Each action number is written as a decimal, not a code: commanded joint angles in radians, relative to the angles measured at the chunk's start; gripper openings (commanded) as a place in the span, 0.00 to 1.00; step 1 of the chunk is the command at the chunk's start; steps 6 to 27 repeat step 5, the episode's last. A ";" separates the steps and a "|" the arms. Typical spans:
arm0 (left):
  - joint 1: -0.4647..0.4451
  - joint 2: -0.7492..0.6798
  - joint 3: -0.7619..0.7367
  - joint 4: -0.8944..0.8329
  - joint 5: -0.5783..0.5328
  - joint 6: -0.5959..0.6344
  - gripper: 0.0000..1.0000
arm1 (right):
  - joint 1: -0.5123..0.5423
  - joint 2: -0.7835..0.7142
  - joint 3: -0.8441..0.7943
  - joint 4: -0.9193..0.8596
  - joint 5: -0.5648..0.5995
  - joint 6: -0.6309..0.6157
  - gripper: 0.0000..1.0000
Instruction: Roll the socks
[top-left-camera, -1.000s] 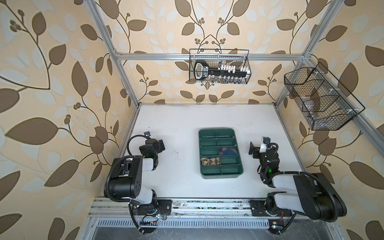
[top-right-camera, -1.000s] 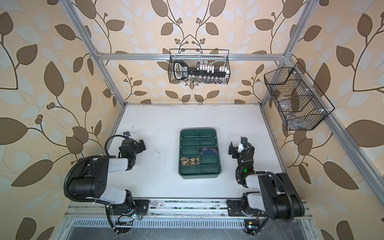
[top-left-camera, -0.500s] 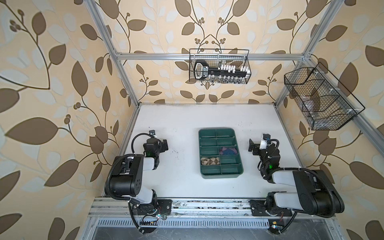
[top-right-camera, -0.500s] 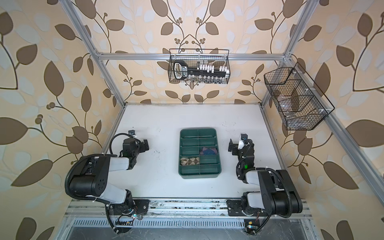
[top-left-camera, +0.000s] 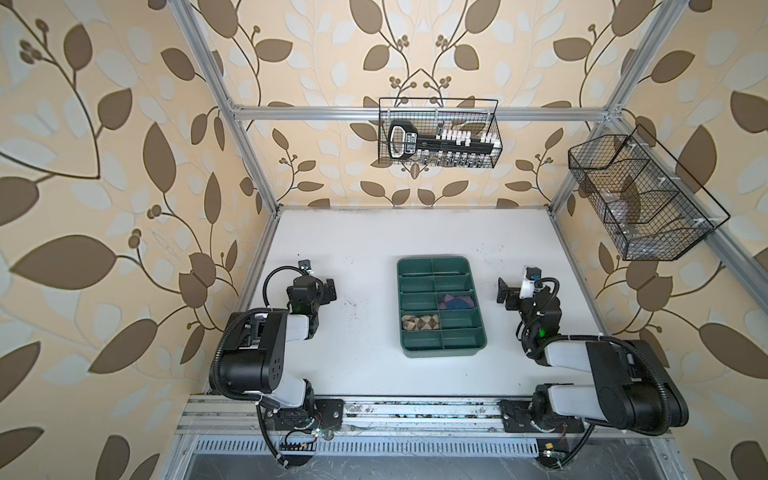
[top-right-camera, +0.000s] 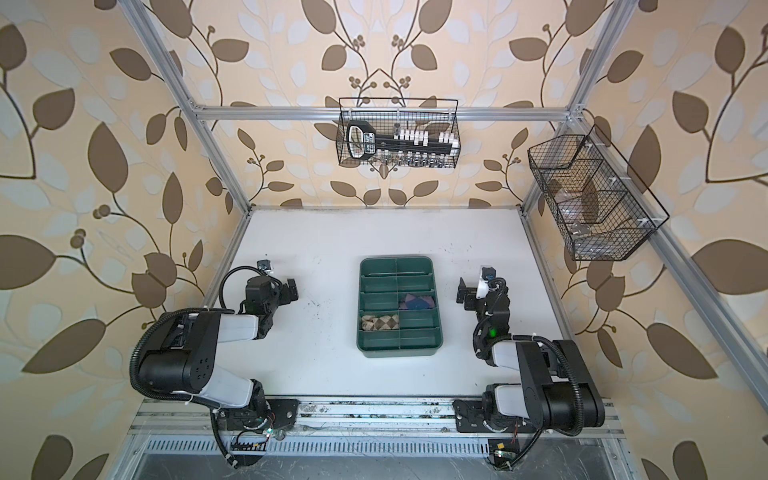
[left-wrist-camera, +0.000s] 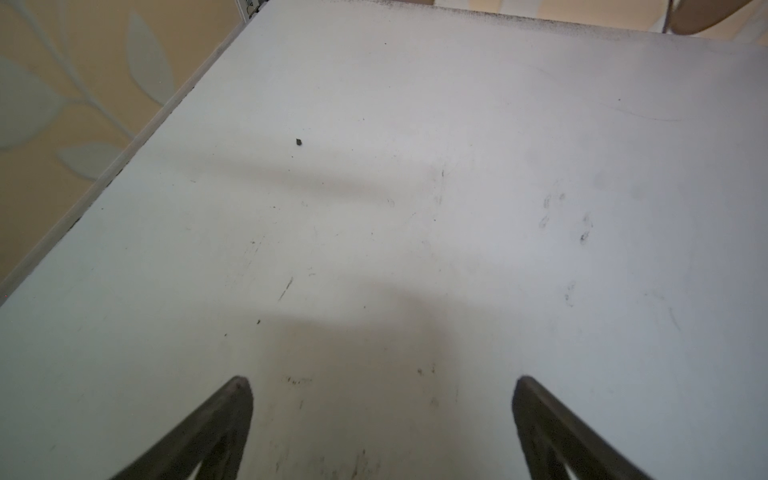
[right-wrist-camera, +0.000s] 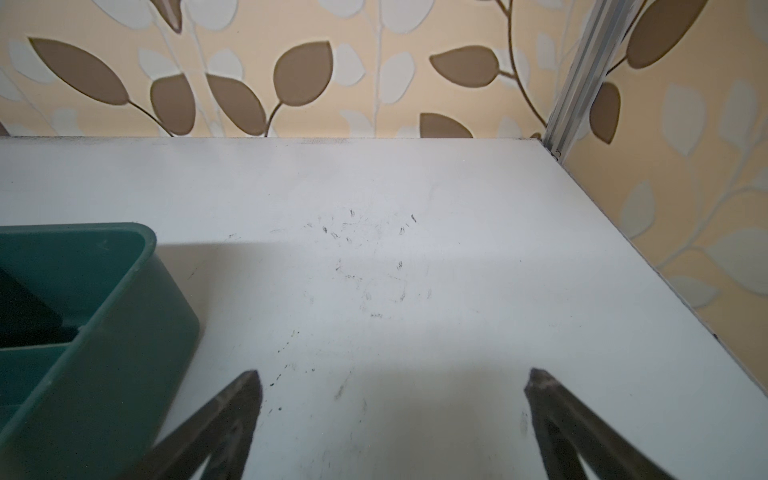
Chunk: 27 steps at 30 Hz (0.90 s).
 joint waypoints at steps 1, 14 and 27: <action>-0.008 -0.008 0.026 0.041 0.015 0.011 0.99 | -0.005 0.000 0.019 0.010 -0.019 0.004 1.00; -0.008 -0.009 0.025 0.043 0.016 0.011 0.99 | -0.001 -0.006 0.013 0.016 -0.018 0.001 1.00; -0.008 -0.009 0.025 0.043 0.016 0.011 0.99 | -0.001 -0.006 0.013 0.016 -0.018 0.001 1.00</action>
